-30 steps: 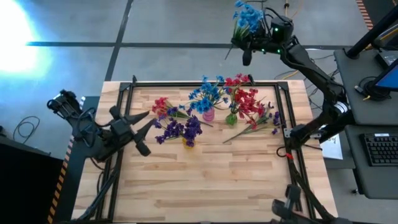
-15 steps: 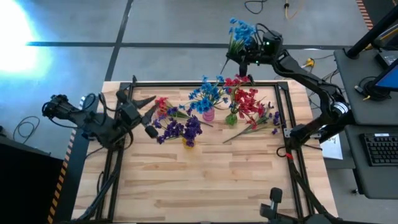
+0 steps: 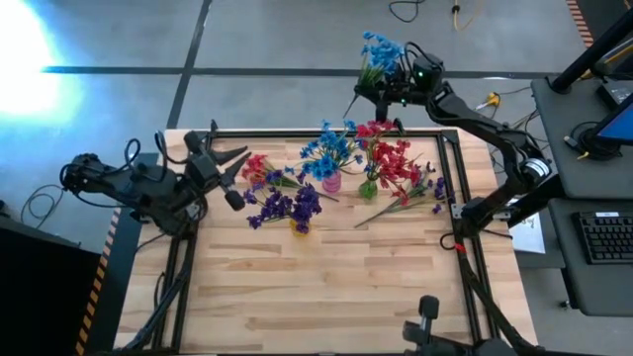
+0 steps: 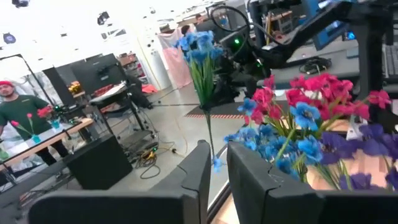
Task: Sort flowers into vase by color
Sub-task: Put the blue flowers into the pink vase
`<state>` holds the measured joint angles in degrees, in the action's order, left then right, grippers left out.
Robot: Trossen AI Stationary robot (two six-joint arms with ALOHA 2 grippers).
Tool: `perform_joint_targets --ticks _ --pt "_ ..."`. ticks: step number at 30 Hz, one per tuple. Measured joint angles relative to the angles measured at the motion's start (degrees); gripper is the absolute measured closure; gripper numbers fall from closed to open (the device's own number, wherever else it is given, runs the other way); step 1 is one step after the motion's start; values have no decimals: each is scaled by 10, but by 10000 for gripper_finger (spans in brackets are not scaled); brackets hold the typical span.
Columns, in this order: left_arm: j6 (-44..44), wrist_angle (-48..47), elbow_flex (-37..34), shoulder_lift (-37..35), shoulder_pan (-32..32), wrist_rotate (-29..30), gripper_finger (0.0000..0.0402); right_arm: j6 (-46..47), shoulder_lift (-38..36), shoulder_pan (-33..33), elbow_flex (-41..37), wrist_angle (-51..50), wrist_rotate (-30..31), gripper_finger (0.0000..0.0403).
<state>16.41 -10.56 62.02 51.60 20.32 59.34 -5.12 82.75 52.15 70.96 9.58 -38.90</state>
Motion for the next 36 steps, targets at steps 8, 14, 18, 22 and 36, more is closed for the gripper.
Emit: perform_joint_targets --ticks 8,14,18,22,36 --pt "-11 -16 -8 -1 -2 -1 363 8 1 -25 8 1 -1 385" --pt "-13 -20 -8 3 -3 -1 363 -3 3 -64 15 1 -1 385" --pt "-13 -21 -8 4 -3 -1 363 -4 9 -78 20 2 -1 385" --pt "-23 -35 -8 4 -3 1 363 -4 25 -85 23 -6 -1 385" --pt "-19 -42 -8 5 -3 3 363 -51 44 -86 91 -83 18 385"
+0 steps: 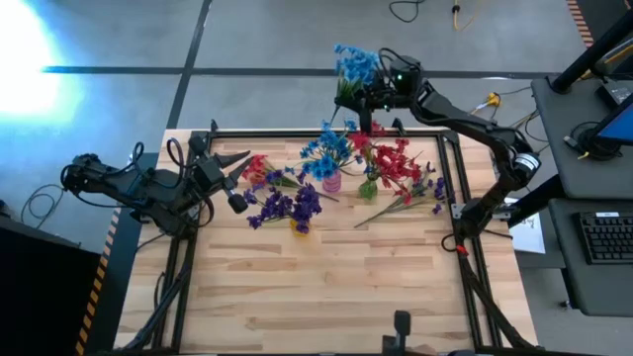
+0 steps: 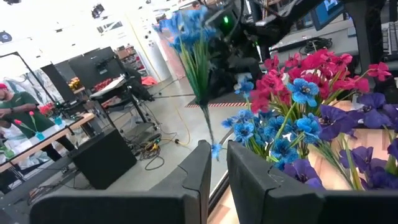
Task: Sort flowers into vase by color
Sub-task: Put the blue flowers into the pink vase
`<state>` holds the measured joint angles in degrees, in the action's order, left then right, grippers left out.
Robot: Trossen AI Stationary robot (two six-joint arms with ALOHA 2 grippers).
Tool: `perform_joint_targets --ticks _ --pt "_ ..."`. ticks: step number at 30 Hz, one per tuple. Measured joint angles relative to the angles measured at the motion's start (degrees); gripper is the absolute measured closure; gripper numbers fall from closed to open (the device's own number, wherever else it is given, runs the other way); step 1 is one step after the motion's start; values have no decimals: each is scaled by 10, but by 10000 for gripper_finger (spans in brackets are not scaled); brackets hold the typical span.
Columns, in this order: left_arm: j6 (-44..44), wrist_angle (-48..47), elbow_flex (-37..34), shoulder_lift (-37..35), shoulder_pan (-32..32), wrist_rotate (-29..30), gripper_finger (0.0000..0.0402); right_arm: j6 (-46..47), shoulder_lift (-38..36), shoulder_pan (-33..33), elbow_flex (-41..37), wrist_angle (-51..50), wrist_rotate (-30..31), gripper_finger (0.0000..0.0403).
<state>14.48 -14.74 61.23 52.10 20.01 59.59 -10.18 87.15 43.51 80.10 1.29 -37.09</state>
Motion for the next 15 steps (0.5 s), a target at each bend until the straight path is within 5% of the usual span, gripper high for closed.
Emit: perform_joint_targets --ticks 15 --pt "-82 -125 0 -8 -25 -2 363 14 35 -71 254 -230 273 385"
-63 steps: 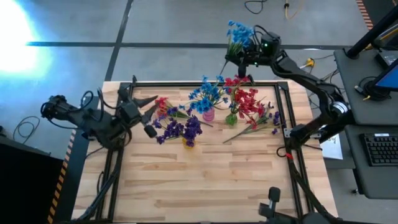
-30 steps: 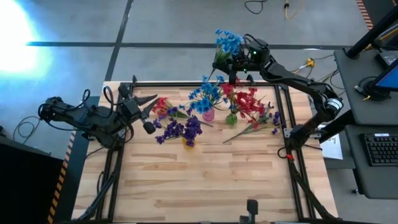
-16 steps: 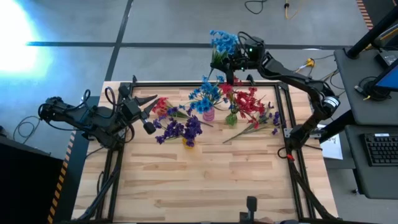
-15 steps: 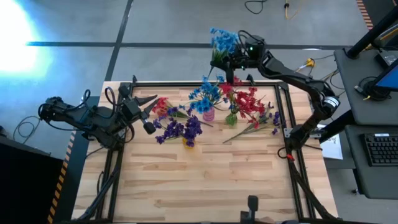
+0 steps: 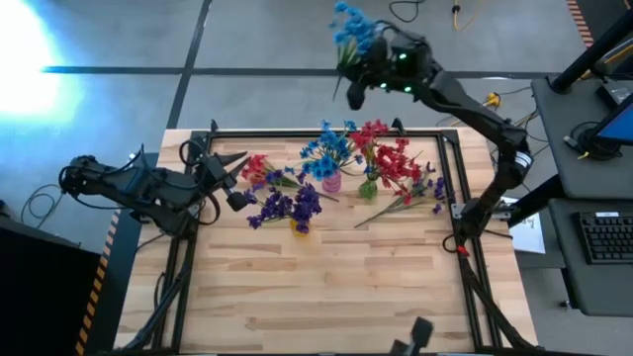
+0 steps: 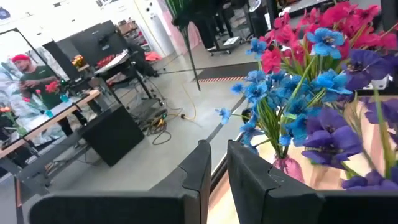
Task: Sort flowers into vase by color
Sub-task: Put the blue flowers into the pink vase
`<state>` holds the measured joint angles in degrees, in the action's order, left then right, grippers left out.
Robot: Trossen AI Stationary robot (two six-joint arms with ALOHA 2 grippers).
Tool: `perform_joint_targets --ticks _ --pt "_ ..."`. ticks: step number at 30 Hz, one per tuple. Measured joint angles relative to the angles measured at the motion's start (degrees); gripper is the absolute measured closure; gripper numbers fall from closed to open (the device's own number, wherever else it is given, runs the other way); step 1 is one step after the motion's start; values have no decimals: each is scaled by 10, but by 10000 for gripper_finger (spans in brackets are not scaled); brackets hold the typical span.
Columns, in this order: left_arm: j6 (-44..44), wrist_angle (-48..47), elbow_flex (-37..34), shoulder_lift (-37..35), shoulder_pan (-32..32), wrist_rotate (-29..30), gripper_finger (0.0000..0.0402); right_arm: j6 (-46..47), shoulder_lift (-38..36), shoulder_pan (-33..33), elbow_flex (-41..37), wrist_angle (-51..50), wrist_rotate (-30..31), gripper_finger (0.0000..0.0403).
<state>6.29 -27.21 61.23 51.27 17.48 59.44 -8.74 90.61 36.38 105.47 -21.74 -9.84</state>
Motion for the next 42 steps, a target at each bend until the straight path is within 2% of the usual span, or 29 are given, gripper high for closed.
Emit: perform_joint_targets --ticks 4,12,17,23,42 --pt "6 0 0 0 0 0 363 -1 38 -31 37 -10 3 385" --pt "1 -4 0 -8 0 0 363 15 94 -46 94 -84 4 385" --pt "1 -8 0 -18 0 1 363 42 98 -59 93 -108 -40 385" --pt "1 -9 0 -23 0 2 363 44 99 -78 87 -153 -40 385" --pt "-41 -52 0 -23 0 2 363 37 100 -84 20 -121 -41 385"
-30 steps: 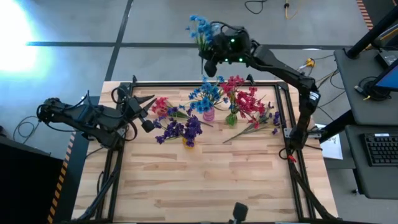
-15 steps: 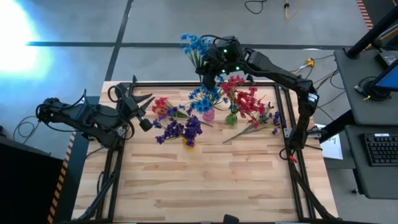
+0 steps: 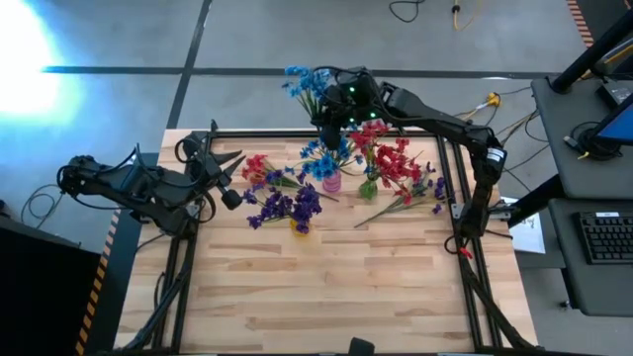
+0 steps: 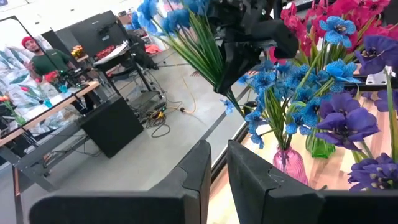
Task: Sort flowers into vase by color
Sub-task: Put the blue flowers into the pink vase
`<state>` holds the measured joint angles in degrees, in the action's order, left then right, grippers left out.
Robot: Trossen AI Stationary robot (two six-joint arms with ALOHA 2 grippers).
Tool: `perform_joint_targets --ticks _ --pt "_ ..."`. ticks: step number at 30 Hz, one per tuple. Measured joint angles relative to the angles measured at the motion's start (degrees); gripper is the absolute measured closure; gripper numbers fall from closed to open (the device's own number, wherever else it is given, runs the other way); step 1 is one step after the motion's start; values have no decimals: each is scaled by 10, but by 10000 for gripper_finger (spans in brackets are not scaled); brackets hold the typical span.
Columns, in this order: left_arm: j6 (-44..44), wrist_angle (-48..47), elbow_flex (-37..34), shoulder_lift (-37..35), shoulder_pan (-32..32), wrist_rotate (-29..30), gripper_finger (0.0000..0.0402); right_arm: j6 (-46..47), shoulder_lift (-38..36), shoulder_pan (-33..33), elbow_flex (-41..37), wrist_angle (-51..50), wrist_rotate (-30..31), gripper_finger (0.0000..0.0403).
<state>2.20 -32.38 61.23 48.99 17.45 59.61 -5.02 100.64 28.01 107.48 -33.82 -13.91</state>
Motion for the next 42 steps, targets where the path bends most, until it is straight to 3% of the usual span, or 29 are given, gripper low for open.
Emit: perform_joint_targets --ticks 42 --pt "2 -2 0 0 0 24 363 -17 0 -8 -27 -33 -32 385"
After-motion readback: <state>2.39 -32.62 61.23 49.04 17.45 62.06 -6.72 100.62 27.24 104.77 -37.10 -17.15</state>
